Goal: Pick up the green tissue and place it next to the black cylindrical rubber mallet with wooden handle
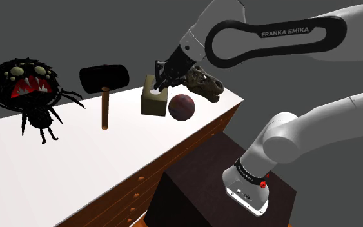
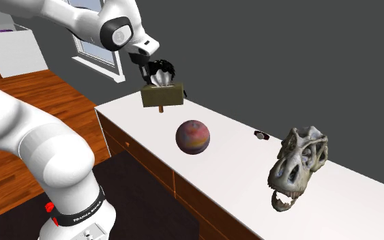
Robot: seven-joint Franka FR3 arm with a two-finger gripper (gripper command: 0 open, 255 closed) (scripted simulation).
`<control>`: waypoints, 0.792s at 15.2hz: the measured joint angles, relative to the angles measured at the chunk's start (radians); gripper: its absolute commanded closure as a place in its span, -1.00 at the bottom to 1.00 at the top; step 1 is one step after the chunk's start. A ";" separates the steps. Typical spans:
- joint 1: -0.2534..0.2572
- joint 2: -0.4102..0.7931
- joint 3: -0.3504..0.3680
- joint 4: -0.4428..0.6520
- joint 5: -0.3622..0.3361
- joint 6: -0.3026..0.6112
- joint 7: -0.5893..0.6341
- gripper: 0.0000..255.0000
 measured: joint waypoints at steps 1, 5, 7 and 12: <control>0.002 0.005 0.001 -0.013 0.004 0.017 -0.004 1.00; 0.009 0.035 0.010 -0.048 0.019 0.083 -0.014 1.00; 0.011 0.052 0.014 -0.061 0.024 0.112 -0.019 1.00; 0.021 0.098 0.024 -0.099 0.043 0.195 -0.032 1.00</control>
